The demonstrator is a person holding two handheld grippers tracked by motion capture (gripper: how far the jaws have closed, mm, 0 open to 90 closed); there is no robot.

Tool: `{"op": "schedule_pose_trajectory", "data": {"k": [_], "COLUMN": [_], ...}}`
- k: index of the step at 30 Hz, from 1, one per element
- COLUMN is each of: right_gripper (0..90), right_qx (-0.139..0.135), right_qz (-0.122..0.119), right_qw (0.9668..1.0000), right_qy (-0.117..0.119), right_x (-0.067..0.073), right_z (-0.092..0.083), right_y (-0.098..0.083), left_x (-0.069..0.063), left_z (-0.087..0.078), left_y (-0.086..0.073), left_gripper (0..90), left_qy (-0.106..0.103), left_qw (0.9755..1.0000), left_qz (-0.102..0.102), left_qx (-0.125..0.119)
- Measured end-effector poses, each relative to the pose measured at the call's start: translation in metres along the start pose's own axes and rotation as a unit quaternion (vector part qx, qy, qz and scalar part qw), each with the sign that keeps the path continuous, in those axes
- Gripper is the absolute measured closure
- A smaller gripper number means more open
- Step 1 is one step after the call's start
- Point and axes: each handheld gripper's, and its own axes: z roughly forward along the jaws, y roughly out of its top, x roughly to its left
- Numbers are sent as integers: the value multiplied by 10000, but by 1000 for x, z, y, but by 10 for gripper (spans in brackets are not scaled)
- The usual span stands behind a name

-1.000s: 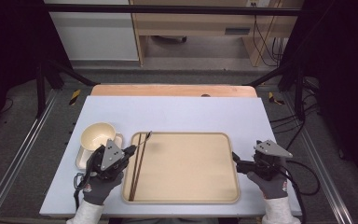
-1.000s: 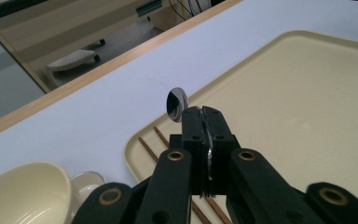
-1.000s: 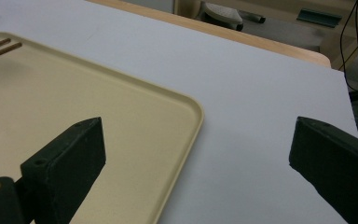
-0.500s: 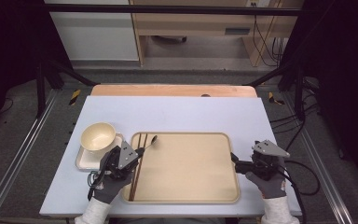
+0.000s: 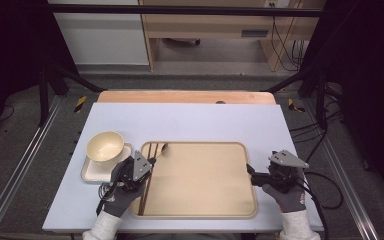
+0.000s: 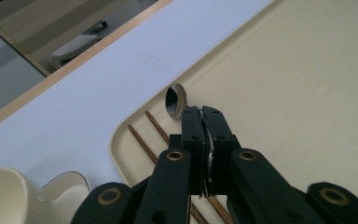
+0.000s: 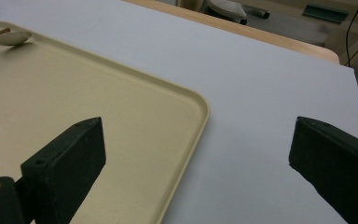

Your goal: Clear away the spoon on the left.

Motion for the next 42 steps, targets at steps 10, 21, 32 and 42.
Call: {"op": "schedule_pose_trajectory", "data": {"k": [10, 21, 32, 42], "right_gripper": [38, 38, 38, 38], "right_qx": [7, 2, -20, -26], "right_qz": [-9, 1, 2, -14], "right_qw": [10000, 10000, 10000, 10000], "right_qy": [7, 8, 4, -4], "right_x": [0, 0, 0, -1], "right_z": [1, 0, -1, -1], "right_y": [0, 0, 0, 0], "left_x": [-7, -14, -19, -26], "left_z": [4, 8, 7, 9], "left_y": [0, -1, 0, 0], "left_gripper": [861, 837, 810, 770], "left_qy": [62, 71, 65, -13], "left_qw": [9997, 9985, 9971, 9947], "left_qz": [192, 488, 722, 1003], "left_qx": [98, 220, 225, 226]}}
